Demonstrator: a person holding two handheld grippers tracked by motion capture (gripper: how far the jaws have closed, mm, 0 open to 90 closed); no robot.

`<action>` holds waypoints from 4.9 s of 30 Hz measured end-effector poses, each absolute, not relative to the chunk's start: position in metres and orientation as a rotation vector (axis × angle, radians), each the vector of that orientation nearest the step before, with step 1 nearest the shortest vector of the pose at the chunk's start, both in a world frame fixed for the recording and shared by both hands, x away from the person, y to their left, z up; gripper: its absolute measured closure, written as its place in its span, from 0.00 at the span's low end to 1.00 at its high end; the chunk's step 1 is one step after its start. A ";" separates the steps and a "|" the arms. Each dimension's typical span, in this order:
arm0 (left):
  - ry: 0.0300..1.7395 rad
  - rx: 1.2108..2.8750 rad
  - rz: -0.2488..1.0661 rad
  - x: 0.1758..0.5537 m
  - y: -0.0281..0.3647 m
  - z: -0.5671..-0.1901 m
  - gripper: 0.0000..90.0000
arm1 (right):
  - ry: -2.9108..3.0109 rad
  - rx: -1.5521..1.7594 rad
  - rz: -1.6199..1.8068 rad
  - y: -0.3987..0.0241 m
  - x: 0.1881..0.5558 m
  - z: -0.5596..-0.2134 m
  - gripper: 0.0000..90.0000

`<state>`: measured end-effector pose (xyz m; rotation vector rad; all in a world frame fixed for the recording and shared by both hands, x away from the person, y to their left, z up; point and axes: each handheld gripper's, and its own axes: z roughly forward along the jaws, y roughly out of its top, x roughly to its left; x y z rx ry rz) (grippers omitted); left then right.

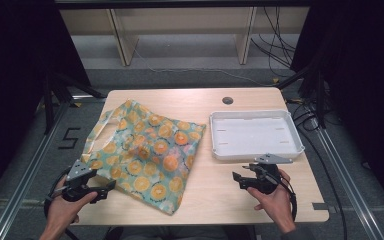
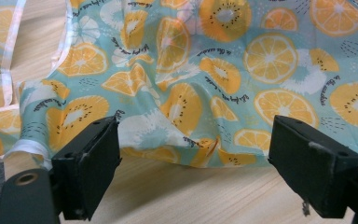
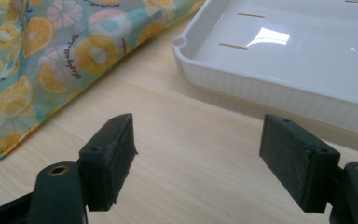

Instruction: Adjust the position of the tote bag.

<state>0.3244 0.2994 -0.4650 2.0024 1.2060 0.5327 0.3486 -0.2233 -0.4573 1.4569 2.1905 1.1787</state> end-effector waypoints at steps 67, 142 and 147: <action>0.951 2.286 0.355 0.348 0.275 -0.478 0.98 | 2.526 1.119 0.982 -0.050 0.406 -0.499 0.97; 0.975 2.192 0.460 0.392 0.225 -0.407 0.42 | 2.494 1.043 1.158 -0.130 0.385 -0.434 0.47; 1.147 2.160 0.552 0.406 0.267 -0.416 0.35 | 2.572 0.953 1.191 -0.102 0.374 -0.432 0.44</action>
